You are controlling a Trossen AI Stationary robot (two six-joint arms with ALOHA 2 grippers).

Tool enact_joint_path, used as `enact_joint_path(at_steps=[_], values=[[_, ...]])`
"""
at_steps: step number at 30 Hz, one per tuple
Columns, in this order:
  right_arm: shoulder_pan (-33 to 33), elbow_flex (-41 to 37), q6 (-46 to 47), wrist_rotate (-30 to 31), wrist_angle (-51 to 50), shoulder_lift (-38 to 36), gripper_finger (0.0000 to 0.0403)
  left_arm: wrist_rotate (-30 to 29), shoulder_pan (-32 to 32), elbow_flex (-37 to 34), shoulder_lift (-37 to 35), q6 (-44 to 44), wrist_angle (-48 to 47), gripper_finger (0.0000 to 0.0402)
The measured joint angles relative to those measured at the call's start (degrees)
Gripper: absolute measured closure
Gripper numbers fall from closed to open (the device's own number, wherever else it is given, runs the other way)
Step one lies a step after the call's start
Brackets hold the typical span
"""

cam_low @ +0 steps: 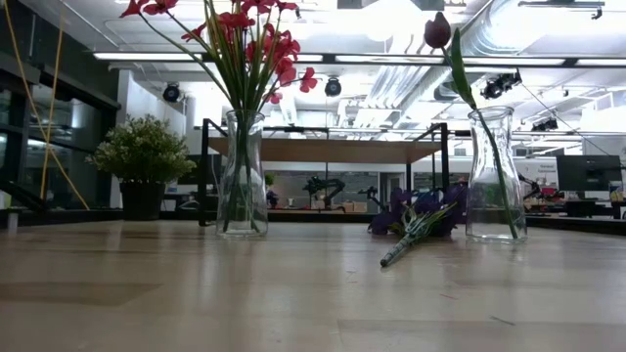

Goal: Pick and place flowers into a vace then onto a shelf
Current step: Put the blue flowers into the right transparent vase

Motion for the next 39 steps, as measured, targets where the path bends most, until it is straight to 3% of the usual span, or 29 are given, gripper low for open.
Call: enact_joint_path(at_steps=[7,12,23,39], values=[[0.02,-5.94,-1.95,1.58,-0.10,0.00,0.0399,0.46,1.71,3.30,0.00,0.05,-0.51,0.0273],[0.04,-7.94,-1.93,1.73,0.79,0.00,0.0399,0.90,2.81,5.57,-0.04,-2.43,-6.93,0.0273],[1.78,-8.07,-1.42,1.36,2.21,-0.01,0.0399,1.22,5.49,6.44,0.02,-7.54,-18.60,0.0273],[5.11,-8.04,1.12,1.58,2.27,-0.02,0.0399,1.54,8.80,6.44,0.02,-10.10,-23.05,0.0273]])
